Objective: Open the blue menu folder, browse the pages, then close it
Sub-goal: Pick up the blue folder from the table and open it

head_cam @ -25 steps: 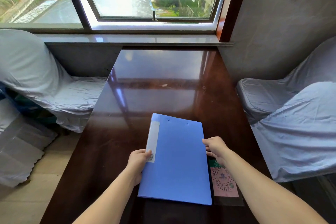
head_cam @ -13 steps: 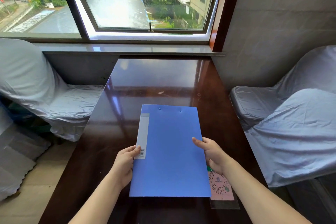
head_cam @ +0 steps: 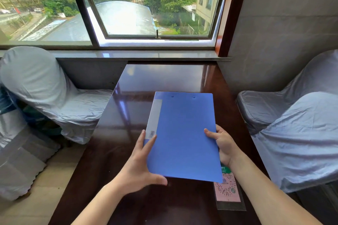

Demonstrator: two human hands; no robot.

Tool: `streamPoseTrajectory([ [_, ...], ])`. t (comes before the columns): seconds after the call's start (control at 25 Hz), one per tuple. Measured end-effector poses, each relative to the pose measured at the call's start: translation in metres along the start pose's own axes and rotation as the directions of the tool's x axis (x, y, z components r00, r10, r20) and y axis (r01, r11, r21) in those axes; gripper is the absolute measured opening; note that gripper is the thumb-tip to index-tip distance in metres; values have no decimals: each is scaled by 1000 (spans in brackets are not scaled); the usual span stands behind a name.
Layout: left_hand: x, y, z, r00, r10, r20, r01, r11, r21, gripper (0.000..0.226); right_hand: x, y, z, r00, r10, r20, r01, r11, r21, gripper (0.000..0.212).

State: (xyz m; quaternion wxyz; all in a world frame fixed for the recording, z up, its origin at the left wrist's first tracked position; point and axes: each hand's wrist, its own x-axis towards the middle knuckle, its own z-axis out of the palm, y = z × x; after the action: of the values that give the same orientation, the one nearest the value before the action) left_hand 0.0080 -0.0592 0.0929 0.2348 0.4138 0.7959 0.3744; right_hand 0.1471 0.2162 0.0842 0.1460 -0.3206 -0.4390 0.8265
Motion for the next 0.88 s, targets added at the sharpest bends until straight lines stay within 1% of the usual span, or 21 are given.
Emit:
streamPoseTrajectory([
  [0.04,-3,0,0,1000,19,25,-21,995,97,142,-1,-3,1,1000,-7,9,7,1000,-2,26],
  [0.12,-6,1,1,998,58,-5,-56,978,203,143,-3,-8,4,999,-19,29,19,1000,-5,27],
  [0.24,-7,4,0,984,122,-131,-90,970,226,130,-7,-15,11,998,-27,56,27,1000,-3,27],
  [0.32,-9,5,-1,980,134,-147,-98,969,227,125,-11,-17,14,997,-39,65,39,999,5,29],
  [0.4,-11,4,-3,983,117,-139,-89,977,192,120,-14,-20,19,994,-35,99,31,998,46,34],
  [0.44,-12,5,-3,986,98,-138,-77,986,151,117,-17,-22,21,990,-11,139,1,997,77,40],
  [0.48,-12,6,-4,987,76,-141,-63,994,93,114,-18,-24,25,989,27,145,-41,995,90,51],
  [0.56,-12,10,-2,989,36,-146,-39,999,-15,112,-22,-26,33,968,144,208,-182,966,181,79],
  [0.6,-13,9,-1,988,24,-154,-32,998,-53,113,-25,-26,37,955,152,256,-217,945,245,90],
  [0.64,-13,8,-1,986,13,-166,-26,997,-79,109,-24,-28,39,946,148,288,-233,928,291,96],
  [0.72,-14,6,-2,977,3,-214,-28,993,-114,86,-17,-31,38,968,143,205,-192,950,246,95],
  [0.76,-14,6,-4,970,-4,-242,-30,990,-137,81,-15,-29,36,975,136,177,-172,964,205,89],
  [0.8,-15,8,-7,965,-4,-264,-43,984,-172,85,-16,-27,35,973,126,192,-156,977,148,81],
  [0.84,-15,9,-10,959,3,-285,-67,974,-216,95,-17,-26,33,971,108,213,-127,989,80,71],
  [0.88,-14,10,-12,955,12,-297,-92,962,-259,104,-14,-25,32,977,76,198,-78,997,2,61],
])
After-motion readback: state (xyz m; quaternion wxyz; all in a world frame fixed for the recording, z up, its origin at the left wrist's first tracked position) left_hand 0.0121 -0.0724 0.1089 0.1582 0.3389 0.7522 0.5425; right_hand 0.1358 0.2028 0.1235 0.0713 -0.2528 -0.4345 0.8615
